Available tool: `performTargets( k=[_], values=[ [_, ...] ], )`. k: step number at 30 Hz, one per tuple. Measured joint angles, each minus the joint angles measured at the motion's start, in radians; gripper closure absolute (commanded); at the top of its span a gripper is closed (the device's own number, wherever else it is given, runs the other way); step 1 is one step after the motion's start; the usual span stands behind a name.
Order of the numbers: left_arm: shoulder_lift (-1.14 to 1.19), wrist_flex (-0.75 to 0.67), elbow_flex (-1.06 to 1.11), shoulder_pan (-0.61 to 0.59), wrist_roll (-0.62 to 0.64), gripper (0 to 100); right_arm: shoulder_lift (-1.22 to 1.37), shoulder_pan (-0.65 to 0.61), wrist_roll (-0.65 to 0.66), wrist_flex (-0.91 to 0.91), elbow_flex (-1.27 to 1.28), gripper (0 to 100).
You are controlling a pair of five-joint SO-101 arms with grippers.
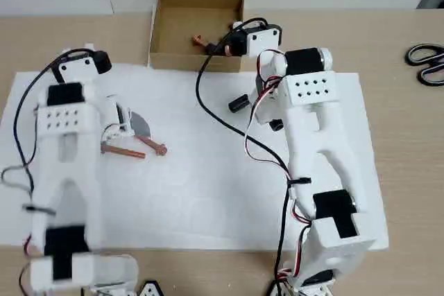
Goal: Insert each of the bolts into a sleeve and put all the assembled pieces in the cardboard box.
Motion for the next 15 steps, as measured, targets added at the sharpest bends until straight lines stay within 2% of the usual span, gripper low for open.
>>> performTargets(
  k=[5,7,10,15],
  values=[
    [0.083,0.074,-0.091,0.000,0.187,68,0.000,-0.002,0.000,0.008,0.000,99.3],
    [0.091,0.089,-0.098,0.002,0.213,68,0.000,0.000,0.000,0.008,0.000,99.3],
    [0.097,0.094,-0.098,0.012,0.267,68,0.000,-0.005,0.000,0.008,0.000,99.3],
    [0.097,0.054,-0.098,-0.015,0.463,68,0.000,0.000,0.000,0.008,0.000,99.3]
  ],
)
